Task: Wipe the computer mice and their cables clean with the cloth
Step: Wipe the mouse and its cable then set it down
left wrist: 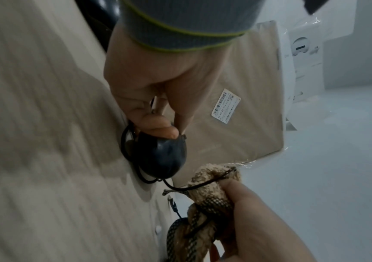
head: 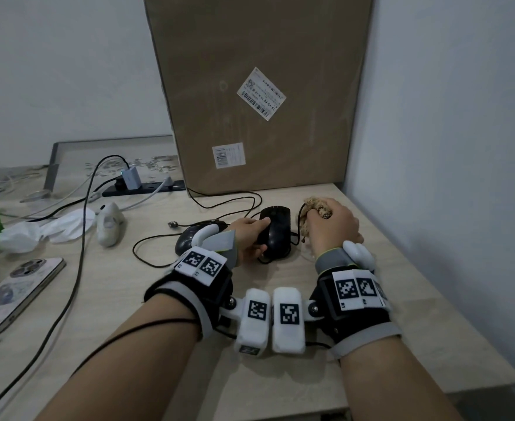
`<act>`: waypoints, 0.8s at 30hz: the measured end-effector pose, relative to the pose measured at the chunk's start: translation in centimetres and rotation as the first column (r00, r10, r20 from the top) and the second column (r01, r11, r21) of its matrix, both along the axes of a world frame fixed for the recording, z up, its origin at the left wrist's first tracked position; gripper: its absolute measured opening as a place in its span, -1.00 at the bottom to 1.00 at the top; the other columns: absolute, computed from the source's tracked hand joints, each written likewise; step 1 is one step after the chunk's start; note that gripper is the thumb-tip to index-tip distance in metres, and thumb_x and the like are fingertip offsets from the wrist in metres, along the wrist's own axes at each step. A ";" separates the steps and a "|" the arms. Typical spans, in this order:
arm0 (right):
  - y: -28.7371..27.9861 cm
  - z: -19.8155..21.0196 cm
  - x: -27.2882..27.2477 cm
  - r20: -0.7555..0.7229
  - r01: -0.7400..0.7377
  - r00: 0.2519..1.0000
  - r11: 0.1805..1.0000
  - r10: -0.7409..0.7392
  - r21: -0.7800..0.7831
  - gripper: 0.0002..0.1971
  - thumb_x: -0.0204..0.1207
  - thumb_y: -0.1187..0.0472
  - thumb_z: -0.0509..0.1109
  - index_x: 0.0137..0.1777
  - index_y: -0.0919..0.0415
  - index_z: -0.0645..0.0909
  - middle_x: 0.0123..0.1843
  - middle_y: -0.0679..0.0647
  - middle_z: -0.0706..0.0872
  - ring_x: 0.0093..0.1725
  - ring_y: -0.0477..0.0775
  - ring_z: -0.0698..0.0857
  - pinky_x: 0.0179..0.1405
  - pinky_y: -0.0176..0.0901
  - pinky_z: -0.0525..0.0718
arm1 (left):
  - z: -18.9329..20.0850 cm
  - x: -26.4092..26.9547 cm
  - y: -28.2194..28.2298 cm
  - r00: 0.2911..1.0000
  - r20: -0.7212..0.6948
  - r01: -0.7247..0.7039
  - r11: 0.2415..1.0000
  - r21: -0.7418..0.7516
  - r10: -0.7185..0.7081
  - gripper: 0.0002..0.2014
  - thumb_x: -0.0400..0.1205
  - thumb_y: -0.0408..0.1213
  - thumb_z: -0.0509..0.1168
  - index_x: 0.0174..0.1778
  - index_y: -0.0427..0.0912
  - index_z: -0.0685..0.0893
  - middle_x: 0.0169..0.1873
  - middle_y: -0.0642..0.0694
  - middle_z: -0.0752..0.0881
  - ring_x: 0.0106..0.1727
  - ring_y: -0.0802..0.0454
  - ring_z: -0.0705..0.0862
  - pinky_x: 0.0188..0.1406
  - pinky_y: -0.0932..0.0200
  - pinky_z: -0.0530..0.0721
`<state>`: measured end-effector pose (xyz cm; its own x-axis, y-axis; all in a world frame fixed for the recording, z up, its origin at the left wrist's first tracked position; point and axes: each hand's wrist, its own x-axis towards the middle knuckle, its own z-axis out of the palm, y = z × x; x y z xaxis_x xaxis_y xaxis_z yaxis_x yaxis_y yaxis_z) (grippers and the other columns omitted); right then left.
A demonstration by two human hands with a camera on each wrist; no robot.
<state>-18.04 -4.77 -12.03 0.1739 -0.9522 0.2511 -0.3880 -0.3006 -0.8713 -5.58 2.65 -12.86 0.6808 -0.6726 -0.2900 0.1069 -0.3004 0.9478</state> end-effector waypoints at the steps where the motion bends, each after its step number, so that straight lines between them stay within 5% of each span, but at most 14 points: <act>1: -0.1 -0.1 0.0 0.004 -0.006 1.000 1.000 0.006 0.013 -0.72 0.40 0.20 0.24 0.01 -0.06 0.70 -0.04 0.08 0.74 0.11 0.30 0.57 0.22 0.12 0.49 | 0.2 -0.1 0.0 1.000 -0.013 -0.004 1.000 0.001 0.004 -0.56 0.66 -0.06 0.27 0.38 -0.22 0.51 -0.22 -0.12 0.56 -0.48 0.05 0.52 -0.74 0.41 0.44; 3: -0.2 -0.2 0.0 0.015 -0.023 1.000 0.999 0.022 0.041 -0.76 0.38 0.20 0.27 -0.06 -0.06 0.71 -0.11 0.06 0.74 0.06 0.33 0.60 0.19 0.14 0.55 | 0.7 -0.5 -0.1 0.999 -0.039 -0.029 0.999 -0.018 0.028 -0.55 0.65 -0.12 0.29 0.42 -0.23 0.49 -0.02 -0.19 0.64 -0.43 0.06 0.53 -0.74 0.42 0.48; 5: -0.2 -0.2 0.1 0.023 -0.045 0.999 0.998 0.044 0.048 -0.76 0.39 0.19 0.29 -0.05 -0.08 0.72 -0.08 0.05 0.76 0.06 0.33 0.61 0.20 0.13 0.56 | 0.8 -0.6 0.0 0.996 -0.073 -0.061 0.996 -0.070 0.056 -0.49 0.63 -0.23 0.33 0.50 -0.22 0.42 0.37 -0.26 0.54 -0.35 0.05 0.59 -0.70 0.38 0.58; 8: 0.1 -0.2 0.2 0.013 -0.082 0.997 0.996 0.082 0.018 -0.71 0.40 0.16 0.32 0.07 -0.11 0.73 0.03 0.03 0.77 0.13 0.30 0.61 0.25 0.14 0.55 | 0.9 -0.5 0.7 0.988 -0.148 -0.068 0.985 -0.159 0.045 -0.45 0.60 -0.44 0.34 0.53 -0.23 0.38 0.48 -0.27 0.44 -0.23 -0.01 0.68 -0.61 0.35 0.66; 13: 0.4 -0.3 0.4 0.013 -0.183 0.983 0.983 0.183 -0.018 -0.69 0.39 0.14 0.33 0.11 -0.12 0.72 0.11 -0.04 0.77 0.19 0.24 0.62 0.27 0.16 0.55 | 1.9 -0.2 3.2 0.975 -0.223 -0.062 0.969 -0.238 0.007 -0.51 0.58 -0.69 0.21 0.44 -0.36 0.47 0.27 -0.37 0.57 -0.16 -0.09 0.71 -0.33 0.27 0.77; 16: 0.6 -0.2 0.5 -0.002 -0.199 0.980 0.978 0.200 -0.064 -0.69 0.40 0.15 0.34 0.11 -0.12 0.72 0.15 -0.06 0.76 0.25 0.20 0.59 0.33 0.12 0.48 | 2.5 0.3 5.0 0.980 -0.196 -0.083 0.957 -0.278 0.029 -0.61 0.58 -0.66 0.23 0.33 -0.37 0.56 0.03 -0.31 0.64 -0.20 -0.10 0.72 -0.45 0.30 0.75; 19: 0.7 0.3 0.4 -0.014 -0.201 0.979 0.971 0.201 -0.131 -0.70 0.43 0.18 0.37 0.13 -0.11 0.73 0.19 -0.06 0.73 0.31 0.17 0.54 0.34 0.04 0.38 | 2.7 0.7 6.0 0.994 -0.051 -0.109 0.963 -0.247 0.100 -0.77 0.62 -0.57 0.24 0.16 -0.35 0.64 -0.22 -0.25 0.63 -0.47 -0.03 0.75 -0.52 0.30 0.74; 24: 0.6 1.3 0.3 -0.025 -0.246 0.969 0.952 0.246 -0.183 -0.72 0.45 0.18 0.38 0.12 -0.09 0.73 0.18 -0.06 0.73 0.34 0.13 0.51 0.34 0.01 0.28 | 1.8 2.0 6.3 0.956 0.241 -0.141 0.983 -0.114 0.165 -0.85 0.73 -0.42 0.06 -0.09 -0.28 0.52 -0.35 -0.26 0.71 -0.75 0.03 0.61 -0.72 0.25 0.62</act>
